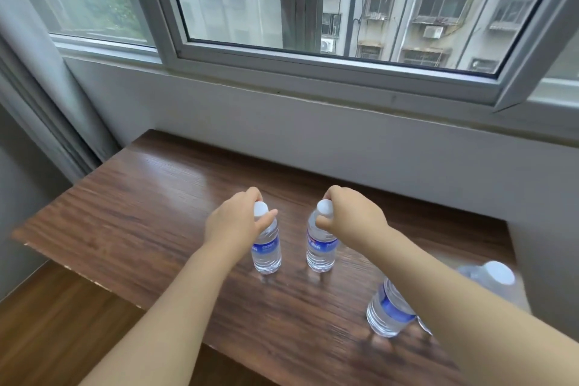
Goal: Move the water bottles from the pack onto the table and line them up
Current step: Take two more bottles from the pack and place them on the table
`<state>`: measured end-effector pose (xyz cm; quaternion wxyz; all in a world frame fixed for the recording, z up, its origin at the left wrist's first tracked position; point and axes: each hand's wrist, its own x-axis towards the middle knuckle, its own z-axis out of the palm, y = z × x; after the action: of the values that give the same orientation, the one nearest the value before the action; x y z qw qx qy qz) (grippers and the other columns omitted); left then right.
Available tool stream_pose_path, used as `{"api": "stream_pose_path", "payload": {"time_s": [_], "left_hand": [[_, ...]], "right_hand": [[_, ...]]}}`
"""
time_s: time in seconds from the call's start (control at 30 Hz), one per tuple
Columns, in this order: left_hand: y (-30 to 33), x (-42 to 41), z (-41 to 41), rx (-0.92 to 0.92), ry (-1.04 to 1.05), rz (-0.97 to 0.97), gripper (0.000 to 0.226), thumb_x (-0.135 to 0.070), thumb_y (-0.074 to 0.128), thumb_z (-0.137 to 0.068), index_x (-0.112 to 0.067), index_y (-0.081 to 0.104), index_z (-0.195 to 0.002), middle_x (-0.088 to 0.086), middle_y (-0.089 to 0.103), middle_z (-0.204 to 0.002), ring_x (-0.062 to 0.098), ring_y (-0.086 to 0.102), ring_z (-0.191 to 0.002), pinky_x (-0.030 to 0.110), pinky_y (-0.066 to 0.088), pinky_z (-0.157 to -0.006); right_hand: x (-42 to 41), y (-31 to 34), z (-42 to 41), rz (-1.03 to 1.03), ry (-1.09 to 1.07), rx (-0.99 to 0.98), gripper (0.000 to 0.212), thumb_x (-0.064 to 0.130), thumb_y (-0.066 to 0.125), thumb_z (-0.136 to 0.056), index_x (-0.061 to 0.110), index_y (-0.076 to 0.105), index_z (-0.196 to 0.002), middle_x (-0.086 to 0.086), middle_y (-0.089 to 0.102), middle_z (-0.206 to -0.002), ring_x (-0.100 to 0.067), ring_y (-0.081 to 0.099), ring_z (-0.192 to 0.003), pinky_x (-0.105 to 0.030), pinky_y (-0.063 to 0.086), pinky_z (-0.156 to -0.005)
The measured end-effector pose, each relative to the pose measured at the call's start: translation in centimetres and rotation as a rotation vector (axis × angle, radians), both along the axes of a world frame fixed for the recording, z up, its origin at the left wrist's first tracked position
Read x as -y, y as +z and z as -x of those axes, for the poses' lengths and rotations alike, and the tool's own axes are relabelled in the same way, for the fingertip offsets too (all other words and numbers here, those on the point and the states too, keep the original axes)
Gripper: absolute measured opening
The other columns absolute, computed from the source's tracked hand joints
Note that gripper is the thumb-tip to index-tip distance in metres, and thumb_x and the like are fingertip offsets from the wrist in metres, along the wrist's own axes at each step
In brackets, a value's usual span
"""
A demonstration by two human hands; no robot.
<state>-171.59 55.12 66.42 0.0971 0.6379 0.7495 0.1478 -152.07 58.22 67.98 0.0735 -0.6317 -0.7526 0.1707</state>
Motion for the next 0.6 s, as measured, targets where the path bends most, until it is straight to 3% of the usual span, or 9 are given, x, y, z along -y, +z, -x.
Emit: {"api": "stream_pose_path", "payload": {"time_s": [0.27,0.43,0.6], "left_hand": [[-0.2,1.0,1.1,0.11,0.026,0.025,0.027,-0.041,0.059,-0.086,-0.028,0.049,-0.107,-0.005,0.054,-0.107,0.021,0.057,-0.09,0.035,0.047,-0.074],[-0.1,3.1,0.7,0.16,0.128,-0.055,0.044,-0.036,0.062,-0.084,-0.024,0.045,-0.123,-0.003,0.052,-0.111,0.023,0.061,-0.092,0.037,0.047,-0.076],[1.1,6.3,-3.4,0.279,0.042,-0.187,0.023,-0.023,0.06,-0.088,-0.021,0.056,-0.111,-0.004,0.058,-0.106,0.015,0.059,-0.092,0.032,0.045,-0.076]], "right_hand": [[0.6,-0.2,-0.4,0.001,-0.044,-0.046,0.034,0.032,0.056,-0.088,0.016,0.049,-0.116,-0.003,0.058,-0.11,-0.025,0.058,-0.098,-0.033,0.045,-0.071],[3.1,1.0,-1.6,-0.044,-0.069,-0.123,0.04,0.031,0.056,-0.089,0.013,0.046,-0.124,-0.004,0.057,-0.115,-0.026,0.058,-0.102,-0.038,0.049,-0.08],[7.2,2.8,-4.6,-0.117,-0.027,-0.245,0.031,0.032,0.052,-0.092,0.022,0.054,-0.121,0.003,0.057,-0.112,-0.018,0.056,-0.102,-0.039,0.05,-0.085]]}}
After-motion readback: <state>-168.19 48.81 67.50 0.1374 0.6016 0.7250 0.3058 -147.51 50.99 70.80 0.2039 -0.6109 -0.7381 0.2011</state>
